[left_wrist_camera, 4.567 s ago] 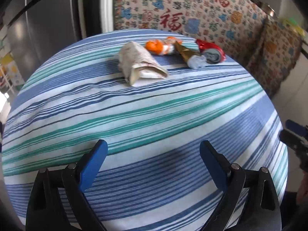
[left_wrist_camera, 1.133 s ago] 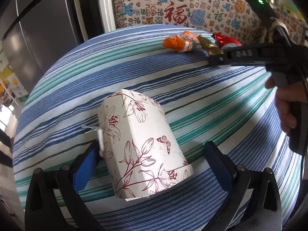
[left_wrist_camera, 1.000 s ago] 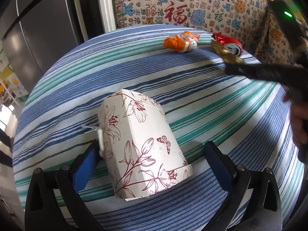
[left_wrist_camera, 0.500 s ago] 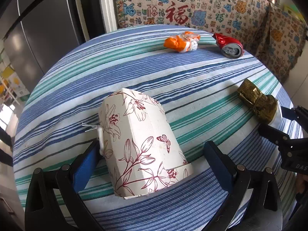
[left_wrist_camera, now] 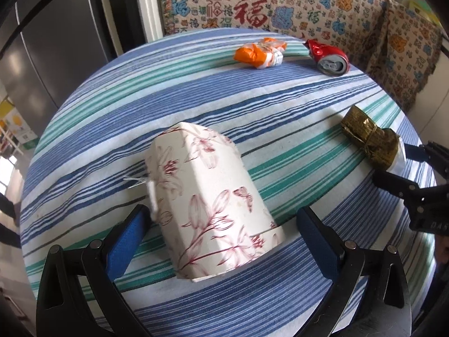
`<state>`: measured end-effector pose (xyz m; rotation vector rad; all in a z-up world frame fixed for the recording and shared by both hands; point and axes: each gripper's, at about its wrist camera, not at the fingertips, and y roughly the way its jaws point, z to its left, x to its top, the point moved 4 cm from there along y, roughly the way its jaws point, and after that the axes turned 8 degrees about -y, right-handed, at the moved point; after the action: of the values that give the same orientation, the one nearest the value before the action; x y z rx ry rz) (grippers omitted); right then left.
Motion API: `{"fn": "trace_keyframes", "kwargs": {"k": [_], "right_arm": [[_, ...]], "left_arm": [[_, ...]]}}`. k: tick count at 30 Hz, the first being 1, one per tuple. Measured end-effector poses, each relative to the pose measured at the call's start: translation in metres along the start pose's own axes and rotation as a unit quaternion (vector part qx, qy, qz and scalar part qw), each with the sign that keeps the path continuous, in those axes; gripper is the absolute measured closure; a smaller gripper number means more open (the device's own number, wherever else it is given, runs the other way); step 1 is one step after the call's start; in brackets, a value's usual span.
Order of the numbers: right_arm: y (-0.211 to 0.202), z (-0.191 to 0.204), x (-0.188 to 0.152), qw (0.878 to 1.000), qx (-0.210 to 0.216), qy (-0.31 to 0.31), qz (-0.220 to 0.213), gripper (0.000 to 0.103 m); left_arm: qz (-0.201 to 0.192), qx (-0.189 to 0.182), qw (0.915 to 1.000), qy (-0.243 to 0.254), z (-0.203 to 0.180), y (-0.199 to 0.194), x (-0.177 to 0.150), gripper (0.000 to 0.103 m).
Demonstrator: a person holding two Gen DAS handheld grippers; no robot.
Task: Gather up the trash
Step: 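Grasp the floral paper box with the left tool while the right tool grasps the gold-wrapped item, then carry box and gold item over the blue wastebasket and open both tools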
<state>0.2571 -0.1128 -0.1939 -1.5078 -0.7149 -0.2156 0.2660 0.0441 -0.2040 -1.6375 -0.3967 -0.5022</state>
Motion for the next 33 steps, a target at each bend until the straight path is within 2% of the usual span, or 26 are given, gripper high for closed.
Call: {"fn": "trace_keyframes", "kwargs": {"k": [2,5,8,9,10,11,15,17,25,33], "right_arm": [[0.0,0.001,0.006,0.999,0.01,-0.012,0.029,0.025],[-0.009,0.006,0.02,0.999,0.003,-0.042,0.017,0.025],[-0.005,0.013,0.032,0.997,0.011,-0.067,0.034,0.026],[0.001,0.014,0.033,0.996,0.012,-0.071,0.05,0.028],[0.005,0.015,0.032,0.995,0.015,-0.07,0.062,0.054],[0.008,0.016,0.031,0.995,0.023,-0.068,0.074,0.063],[-0.003,0.013,0.029,0.997,0.029,-0.043,0.058,0.065],[-0.015,0.012,0.023,0.997,0.032,-0.043,0.048,0.065],[-0.056,-0.006,-0.007,0.999,0.036,-0.029,0.025,0.065],[-0.076,-0.022,-0.032,0.999,0.023,-0.016,0.018,0.065]], "left_arm": [[-0.001,-0.029,0.9993,-0.024,0.009,-0.007,0.002,0.0],[-0.017,-0.068,0.9962,-0.052,0.019,-0.02,0.009,0.0],[-0.013,-0.064,0.9967,-0.048,0.02,-0.019,0.01,0.002],[-0.012,-0.056,0.9973,-0.047,0.02,-0.018,0.009,0.009],[-0.012,-0.052,0.9976,-0.045,0.019,-0.017,0.008,0.019],[-0.008,-0.054,0.9976,-0.043,0.017,-0.015,0.007,0.037],[-0.024,-0.058,0.9972,-0.041,0.014,-0.023,0.008,0.045],[-0.034,-0.053,0.9972,-0.041,0.013,-0.028,0.009,0.046],[-0.067,-0.055,0.996,-0.019,-0.012,-0.049,0.011,0.047],[-0.09,-0.044,0.9949,0.01,-0.038,-0.063,0.011,0.048]]}}
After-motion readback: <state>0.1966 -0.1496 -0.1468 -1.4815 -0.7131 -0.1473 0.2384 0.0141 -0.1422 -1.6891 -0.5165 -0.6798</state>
